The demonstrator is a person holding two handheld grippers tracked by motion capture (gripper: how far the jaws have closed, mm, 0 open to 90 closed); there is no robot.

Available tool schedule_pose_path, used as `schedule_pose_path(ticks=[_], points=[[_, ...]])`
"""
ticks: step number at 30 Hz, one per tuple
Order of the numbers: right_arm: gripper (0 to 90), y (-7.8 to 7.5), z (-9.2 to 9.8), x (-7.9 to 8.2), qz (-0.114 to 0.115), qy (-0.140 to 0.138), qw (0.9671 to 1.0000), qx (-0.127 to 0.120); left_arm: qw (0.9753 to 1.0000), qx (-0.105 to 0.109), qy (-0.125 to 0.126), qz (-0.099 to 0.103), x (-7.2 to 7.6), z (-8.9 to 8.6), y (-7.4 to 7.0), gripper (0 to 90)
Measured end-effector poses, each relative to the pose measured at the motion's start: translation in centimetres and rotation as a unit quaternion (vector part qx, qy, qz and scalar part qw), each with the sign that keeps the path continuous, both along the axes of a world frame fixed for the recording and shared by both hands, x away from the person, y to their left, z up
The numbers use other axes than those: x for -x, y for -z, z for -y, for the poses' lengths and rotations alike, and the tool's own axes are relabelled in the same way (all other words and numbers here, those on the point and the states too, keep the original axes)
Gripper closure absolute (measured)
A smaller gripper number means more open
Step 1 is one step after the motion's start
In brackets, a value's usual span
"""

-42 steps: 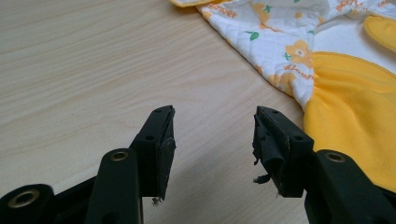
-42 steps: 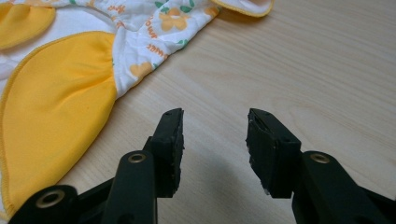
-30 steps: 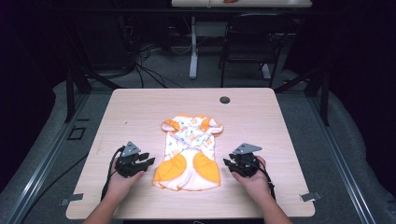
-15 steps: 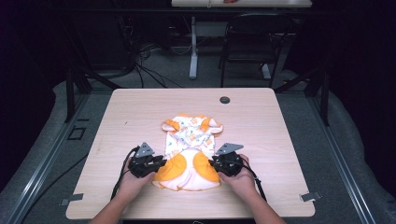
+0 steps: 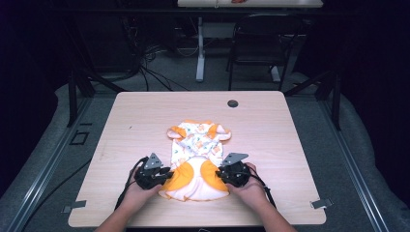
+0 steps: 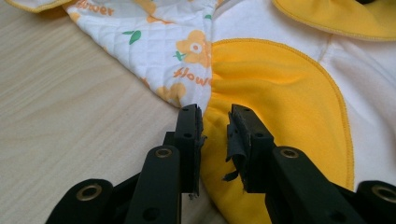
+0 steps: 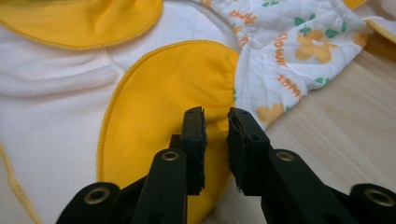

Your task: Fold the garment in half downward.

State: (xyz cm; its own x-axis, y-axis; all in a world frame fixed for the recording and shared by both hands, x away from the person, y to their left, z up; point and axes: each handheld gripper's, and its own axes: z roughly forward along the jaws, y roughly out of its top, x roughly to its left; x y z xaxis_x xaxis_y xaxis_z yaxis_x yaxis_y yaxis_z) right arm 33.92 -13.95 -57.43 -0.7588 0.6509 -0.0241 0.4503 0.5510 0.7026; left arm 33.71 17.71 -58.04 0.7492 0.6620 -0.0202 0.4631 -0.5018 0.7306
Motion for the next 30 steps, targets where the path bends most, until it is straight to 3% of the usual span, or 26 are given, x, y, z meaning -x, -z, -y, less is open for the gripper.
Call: schedule_pose_path(ticks=[22, 30], points=[[76.0, -0.7, 0.6, 3.3, -0.022, -0.044, 0.9983, 0.033, 0.9989, -0.022, 0.040, -0.012, 3.9, 0.7, -0.4, 72.9], [76.6, -0.7, 0.6, 4.3, -0.028, -0.054, 0.9976, 0.035, 0.9985, -0.025, 0.044, -0.018, 4.5, 0.8, -0.5, 72.9]])
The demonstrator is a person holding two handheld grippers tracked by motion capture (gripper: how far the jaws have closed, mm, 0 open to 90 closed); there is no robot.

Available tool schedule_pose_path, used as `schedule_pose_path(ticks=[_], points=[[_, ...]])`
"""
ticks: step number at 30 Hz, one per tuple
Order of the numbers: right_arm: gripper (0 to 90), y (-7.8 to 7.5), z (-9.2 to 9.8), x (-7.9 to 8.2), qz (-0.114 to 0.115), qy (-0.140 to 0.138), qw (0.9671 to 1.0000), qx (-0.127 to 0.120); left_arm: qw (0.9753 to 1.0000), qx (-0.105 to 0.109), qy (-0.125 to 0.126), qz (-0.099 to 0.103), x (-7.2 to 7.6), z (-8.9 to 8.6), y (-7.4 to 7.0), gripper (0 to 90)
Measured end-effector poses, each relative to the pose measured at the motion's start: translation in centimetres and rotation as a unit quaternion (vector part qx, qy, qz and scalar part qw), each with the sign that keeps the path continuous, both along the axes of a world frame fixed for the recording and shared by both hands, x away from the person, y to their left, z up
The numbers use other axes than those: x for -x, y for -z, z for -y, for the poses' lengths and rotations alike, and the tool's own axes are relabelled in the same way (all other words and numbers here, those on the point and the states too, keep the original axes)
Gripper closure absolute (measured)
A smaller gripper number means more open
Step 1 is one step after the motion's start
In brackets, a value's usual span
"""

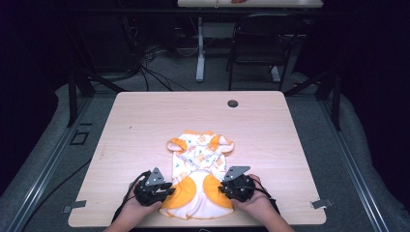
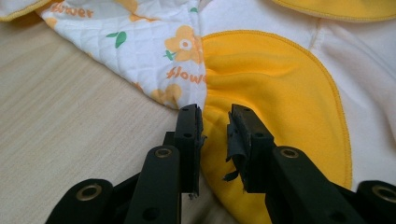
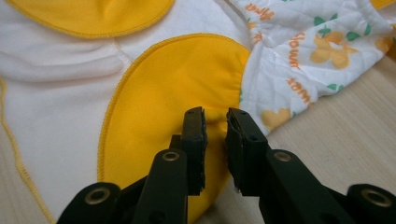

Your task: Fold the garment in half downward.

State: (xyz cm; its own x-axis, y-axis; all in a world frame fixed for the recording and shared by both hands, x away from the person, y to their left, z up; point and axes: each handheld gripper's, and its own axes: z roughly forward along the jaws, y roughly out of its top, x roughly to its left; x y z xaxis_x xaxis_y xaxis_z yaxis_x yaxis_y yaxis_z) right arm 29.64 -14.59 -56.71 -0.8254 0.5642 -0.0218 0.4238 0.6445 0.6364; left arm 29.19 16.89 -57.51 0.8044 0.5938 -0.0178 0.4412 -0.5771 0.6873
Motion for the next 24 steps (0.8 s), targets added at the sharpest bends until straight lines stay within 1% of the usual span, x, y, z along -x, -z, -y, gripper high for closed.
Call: schedule_pose_path(ticks=[1, 2, 3, 4, 5, 8, 9, 10, 12, 13, 14, 16, 17, 18, 19, 20, 21, 22, 23, 24], points=[[76.4, -0.1, 0.0, 0.0, 0.000, -0.002, 1.0000, 0.006, 1.0000, 0.000, -0.002, -0.001, 0.0, 0.1, 0.0, 72.9], [75.9, 0.0, 0.0, 0.0, -0.004, 0.002, 1.0000, -0.001, 1.0000, 0.002, -0.002, -0.004, 0.0, 0.0, 0.0, 72.9], [75.9, 0.0, 0.0, 0.0, -0.004, 0.002, 1.0000, -0.001, 1.0000, 0.002, -0.002, -0.004, 0.0, 0.0, 0.0, 72.6], [73.5, 0.0, 0.1, -0.1, -0.010, 0.009, 0.9998, -0.017, 0.9999, 0.007, -0.004, -0.007, -0.2, 0.0, 0.0, 72.1], [73.5, 0.0, 0.1, -0.1, -0.010, 0.009, 0.9998, -0.017, 0.9999, 0.007, -0.004, -0.007, -0.2, 0.0, 0.0, 71.8], [72.3, -0.4, 0.3, -0.5, 0.005, 0.013, 0.9998, -0.016, 0.9998, 0.016, -0.003, -0.008, -0.7, -0.3, -0.2, 70.3], [72.3, -0.4, 0.3, -0.5, 0.005, 0.013, 0.9998, -0.016, 0.9998, 0.016, -0.003, -0.008, -0.7, -0.3, -0.2, 70.1], [72.1, -0.5, 0.4, -0.8, 0.005, 0.017, 0.9995, -0.025, 0.9997, 0.020, -0.007, -0.009, -1.1, -0.4, -0.3, 69.5], [71.8, -0.6, 0.4, -1.0, 0.003, 0.019, 0.9995, -0.026, 0.9997, 0.020, -0.009, -0.007, -1.3, -0.4, -0.4, 68.9], [71.7, -0.6, 0.4, -1.2, 0.004, 0.022, 0.9994, -0.027, 0.9997, 0.020, -0.010, -0.005, -1.6, -0.5, -0.4, 68.4], [72.1, -0.8, 0.6, -1.7, -0.003, 0.027, 0.9991, -0.032, 0.9997, 0.022, -0.012, -0.006, -2.1, -0.6, -0.7, 67.7], [72.9, -1.2, 0.8, -2.2, -0.006, 0.032, 0.9989, -0.035, 0.9996, 0.025, -0.013, -0.006, -2.3, -0.6, -0.9, 67.7], [73.1, -1.5, 0.8, -2.5, -0.006, 0.035, 0.9985, -0.042, 0.9996, 0.026, -0.011, -0.003, -2.6, -0.6, -1.1, 67.6], [73.3, -1.8, 0.9, -2.8, -0.005, 0.035, 0.9983, -0.047, 0.9987, 0.047, -0.007, -0.018, -3.4, -0.7, -1.5, 67.3], [73.3, -1.8, 0.9, -2.8, -0.005, 0.035, 0.9983, -0.047, 0.9987, 0.047, -0.007, -0.018, -3.4, -0.7, -1.5, 67.0], [73.3, -2.2, 0.9, -3.1, -0.004, 0.035, 0.9983, -0.045, 0.9985, 0.049, -0.010, -0.022, -3.8, -0.7, -1.7, 67.0], [73.4, -2.8, 1.0, -3.7, -0.003, 0.034, 0.9985, -0.042, 0.9984, 0.049, -0.012, -0.023, -4.2, -0.7, -2.0, 66.4], [73.4, -2.8, 1.0, -3.7, -0.003, 0.034, 0.9985, -0.042, 0.9983, 0.051, -0.016, -0.022, -4.6, -0.7, -2.3, 66.4], [73.2, -3.4, 0.9, -4.4, -0.010, 0.038, 0.9981, -0.047, 0.9984, 0.050, -0.021, -0.018, -5.5, -0.6, -3.0, 66.0], [72.7, -3.8, 0.9, -4.7, -0.011, 0.038, 0.9982, -0.045, 0.9982, 0.051, -0.023, -0.019, -6.0, -0.6, -3.4, 65.8]])
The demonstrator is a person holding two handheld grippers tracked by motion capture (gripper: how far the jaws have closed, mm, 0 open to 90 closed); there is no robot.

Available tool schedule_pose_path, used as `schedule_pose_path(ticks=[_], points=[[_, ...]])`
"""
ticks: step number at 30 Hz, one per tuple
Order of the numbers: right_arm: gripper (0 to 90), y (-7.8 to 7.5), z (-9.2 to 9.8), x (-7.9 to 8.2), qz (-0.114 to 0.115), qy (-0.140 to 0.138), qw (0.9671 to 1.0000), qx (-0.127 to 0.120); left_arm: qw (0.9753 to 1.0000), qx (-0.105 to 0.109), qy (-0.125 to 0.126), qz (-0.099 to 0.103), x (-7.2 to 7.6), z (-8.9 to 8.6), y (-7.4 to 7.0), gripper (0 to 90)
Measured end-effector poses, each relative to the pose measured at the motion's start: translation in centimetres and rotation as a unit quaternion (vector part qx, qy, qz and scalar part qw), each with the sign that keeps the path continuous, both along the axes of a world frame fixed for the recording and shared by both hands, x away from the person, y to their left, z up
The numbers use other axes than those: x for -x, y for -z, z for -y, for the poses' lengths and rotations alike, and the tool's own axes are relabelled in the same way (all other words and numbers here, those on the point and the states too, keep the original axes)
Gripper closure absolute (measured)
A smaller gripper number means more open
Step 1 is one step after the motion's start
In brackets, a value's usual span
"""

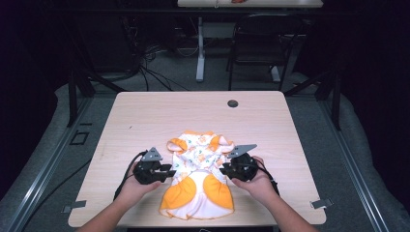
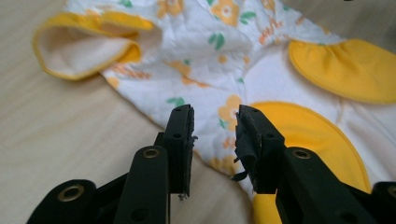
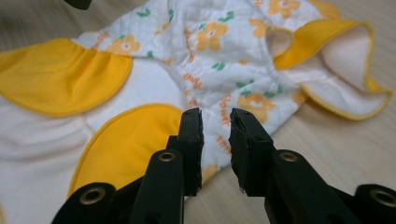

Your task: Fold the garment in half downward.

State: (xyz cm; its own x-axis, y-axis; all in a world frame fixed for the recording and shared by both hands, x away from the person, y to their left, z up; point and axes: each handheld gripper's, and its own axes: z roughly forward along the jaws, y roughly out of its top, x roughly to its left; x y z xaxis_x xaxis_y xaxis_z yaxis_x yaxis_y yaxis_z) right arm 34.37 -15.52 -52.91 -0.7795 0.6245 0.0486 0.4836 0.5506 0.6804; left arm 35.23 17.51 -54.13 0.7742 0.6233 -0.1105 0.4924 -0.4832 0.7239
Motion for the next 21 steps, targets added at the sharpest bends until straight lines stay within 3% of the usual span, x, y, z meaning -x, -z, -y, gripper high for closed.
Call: schedule_pose_path(ticks=[6, 12, 16, 21], points=[[69.8, -1.5, -0.2, -2.3, -0.011, 0.015, 0.9998, 0.004, 0.9999, -0.009, 0.003, 0.004, -1.8, 0.3, -1.4, 61.1], [67.5, -2.6, -0.4, -4.5, -0.016, 0.021, 0.9994, 0.024, 1.0000, 0.001, 0.003, 0.006, -4.3, 0.6, -3.4, 63.8], [67.7, -3.1, -0.6, -5.3, -0.020, 0.015, 0.9990, 0.036, 1.0000, -0.001, -0.005, 0.004, -5.3, 0.7, -3.7, 63.7], [66.3, -3.9, -1.2, -7.1, -0.008, 0.012, 0.9982, 0.059, 0.9999, -0.008, -0.003, 0.006, -6.8, 1.1, -3.7, 63.8]])
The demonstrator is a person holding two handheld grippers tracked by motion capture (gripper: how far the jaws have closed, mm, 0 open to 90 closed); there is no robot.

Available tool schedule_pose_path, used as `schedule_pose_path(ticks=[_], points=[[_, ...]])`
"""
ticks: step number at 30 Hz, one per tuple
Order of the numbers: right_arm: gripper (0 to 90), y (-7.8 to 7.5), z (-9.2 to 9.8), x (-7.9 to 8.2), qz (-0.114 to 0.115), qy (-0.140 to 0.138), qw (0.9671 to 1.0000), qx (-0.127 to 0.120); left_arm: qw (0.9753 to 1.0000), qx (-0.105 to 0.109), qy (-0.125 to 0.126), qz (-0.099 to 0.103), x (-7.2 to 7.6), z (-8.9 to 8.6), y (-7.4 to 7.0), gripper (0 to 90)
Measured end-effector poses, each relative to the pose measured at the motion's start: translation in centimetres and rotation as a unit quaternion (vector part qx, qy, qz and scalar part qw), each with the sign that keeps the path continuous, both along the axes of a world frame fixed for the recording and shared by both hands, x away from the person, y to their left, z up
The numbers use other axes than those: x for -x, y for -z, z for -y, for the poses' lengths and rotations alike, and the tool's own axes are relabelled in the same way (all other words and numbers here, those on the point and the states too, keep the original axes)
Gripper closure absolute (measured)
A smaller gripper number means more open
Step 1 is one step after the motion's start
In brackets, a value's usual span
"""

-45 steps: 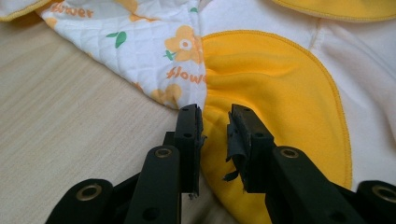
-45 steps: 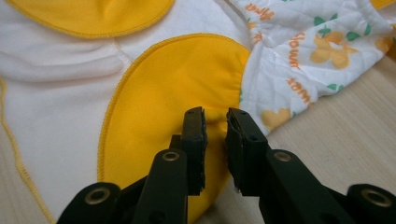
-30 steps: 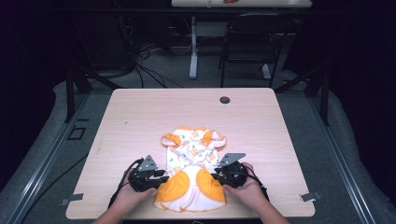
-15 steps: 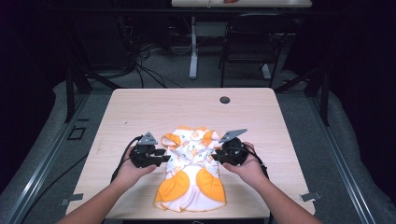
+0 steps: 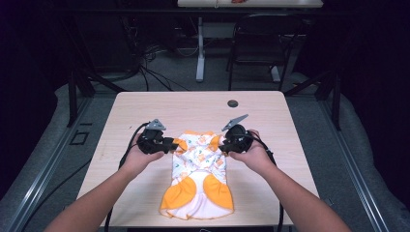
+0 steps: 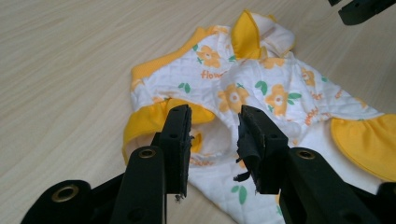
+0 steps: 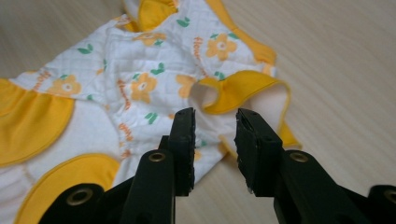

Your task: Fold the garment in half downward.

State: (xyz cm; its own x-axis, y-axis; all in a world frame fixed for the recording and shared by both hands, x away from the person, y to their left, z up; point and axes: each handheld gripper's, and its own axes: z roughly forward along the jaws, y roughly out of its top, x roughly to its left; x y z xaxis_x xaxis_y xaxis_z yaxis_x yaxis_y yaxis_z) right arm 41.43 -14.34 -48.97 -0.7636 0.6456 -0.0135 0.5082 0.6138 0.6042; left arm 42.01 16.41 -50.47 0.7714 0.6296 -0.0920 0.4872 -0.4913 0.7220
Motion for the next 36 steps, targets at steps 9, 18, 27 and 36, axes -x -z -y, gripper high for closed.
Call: schedule_pose_path(ticks=[9, 18, 27, 36], points=[[66.1, 0.2, -0.1, -3.7, -0.019, 0.027, 0.9994, -0.008, 0.9998, -0.007, -0.015, -0.007, -2.9, 1.3, 0.9, 66.2], [72.1, 1.0, -0.7, -5.8, -0.022, 0.026, 0.9994, -0.009, 0.9995, -0.016, -0.022, -0.013, -4.9, 2.2, 1.7, 70.0], [74.3, 2.0, -1.6, -7.8, -0.010, 0.063, 0.9979, -0.009, 0.9988, -0.022, -0.039, -0.018, -6.9, 2.6, 2.8, 70.2], [71.5, 3.9, -2.5, -8.9, -0.019, 0.078, 0.9967, -0.015, 0.9982, -0.024, -0.052, -0.017, -7.8, 2.3, 3.7, 67.8]])
